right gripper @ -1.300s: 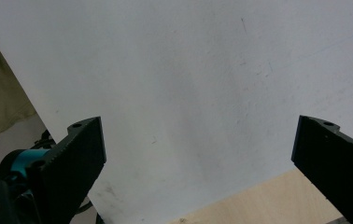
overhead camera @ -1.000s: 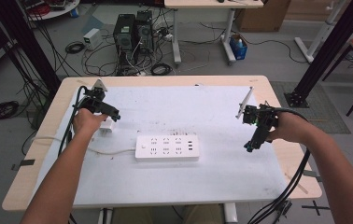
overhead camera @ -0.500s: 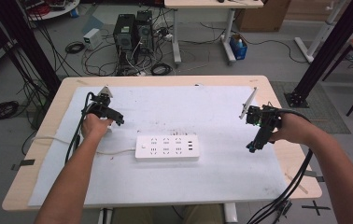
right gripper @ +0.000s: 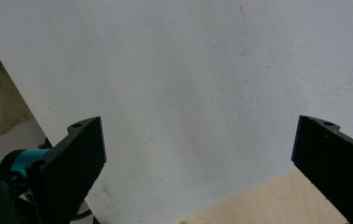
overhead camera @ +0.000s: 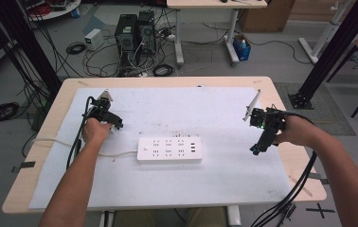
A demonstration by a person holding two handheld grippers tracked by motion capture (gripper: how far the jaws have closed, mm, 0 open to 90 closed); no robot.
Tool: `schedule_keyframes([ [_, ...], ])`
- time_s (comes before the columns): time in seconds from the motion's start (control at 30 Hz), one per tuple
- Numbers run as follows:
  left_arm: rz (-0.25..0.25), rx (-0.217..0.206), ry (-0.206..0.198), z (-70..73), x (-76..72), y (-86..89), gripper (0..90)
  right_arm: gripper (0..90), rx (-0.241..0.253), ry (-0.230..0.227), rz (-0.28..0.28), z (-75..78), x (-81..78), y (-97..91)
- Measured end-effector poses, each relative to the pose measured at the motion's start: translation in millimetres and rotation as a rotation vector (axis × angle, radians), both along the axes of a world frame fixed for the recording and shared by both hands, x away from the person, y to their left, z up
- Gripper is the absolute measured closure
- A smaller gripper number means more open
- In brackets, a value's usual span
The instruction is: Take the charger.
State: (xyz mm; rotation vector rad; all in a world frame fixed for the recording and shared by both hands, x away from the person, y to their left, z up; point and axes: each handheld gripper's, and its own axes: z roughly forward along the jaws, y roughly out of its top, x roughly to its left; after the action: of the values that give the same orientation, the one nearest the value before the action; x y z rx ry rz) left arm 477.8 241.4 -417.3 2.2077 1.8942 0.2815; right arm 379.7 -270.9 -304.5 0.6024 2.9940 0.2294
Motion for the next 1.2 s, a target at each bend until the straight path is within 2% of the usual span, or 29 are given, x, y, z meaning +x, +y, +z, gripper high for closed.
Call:
schedule_keyframes([
  [0.23,-0.009,-0.014,-0.001,0.9,-0.6,-0.9,25.2,2.3,0.001,0.000,0.000,-0.5,-0.2,-0.1],
  [0.37,-0.031,-0.021,-0.012,3.3,-2.3,-0.9,37.0,2.3,0.001,0.002,0.001,-0.4,-1.3,-0.8],
  [0.53,-0.041,-0.026,-0.022,3.4,-3.6,1.6,39.4,2.2,0.003,0.000,-0.001,-0.9,-1.8,-1.5],
  [0.63,-0.058,-0.013,-0.027,4.3,-4.9,1.9,41.7,2.3,-0.001,0.001,-0.004,-1.9,-2.2,-1.7],
  [0.9,-0.099,-0.053,-0.075,19.1,-11.1,7.2,42.6,2.3,0.002,-0.029,-0.023,-0.6,-0.8,-1.6],
  [0.97,-0.117,-0.056,-0.080,22.1,-12.5,8.2,42.6,2.3,0.002,-0.029,-0.023,-0.6,-0.8,-1.6],
  [1.03,-0.172,-0.059,-0.108,34.1,-18.4,8.4,42.6,2.3,-0.004,-0.031,-0.027,-0.5,-1.5,-1.1],
  [1.07,-0.172,-0.059,-0.108,34.1,-18.4,8.4,42.6,2.3,-0.004,-0.031,-0.027,-0.5,-1.5,-1.1],
  [1.1,-0.212,-0.058,-0.122,42.1,-22.2,7.8,42.6,2.3,-0.007,-0.036,-0.029,-0.2,-2.7,0.0],
  [1.13,-0.224,-0.057,-0.130,45.3,-23.9,7.0,42.6,2.3,-0.007,-0.036,-0.029,-0.2,-2.7,0.0],
  [1.2,-0.288,-0.060,-0.144,56.6,-29.5,5.6,42.6,2.3,-0.007,-0.040,-0.027,0.3,-3.8,0.8],
])
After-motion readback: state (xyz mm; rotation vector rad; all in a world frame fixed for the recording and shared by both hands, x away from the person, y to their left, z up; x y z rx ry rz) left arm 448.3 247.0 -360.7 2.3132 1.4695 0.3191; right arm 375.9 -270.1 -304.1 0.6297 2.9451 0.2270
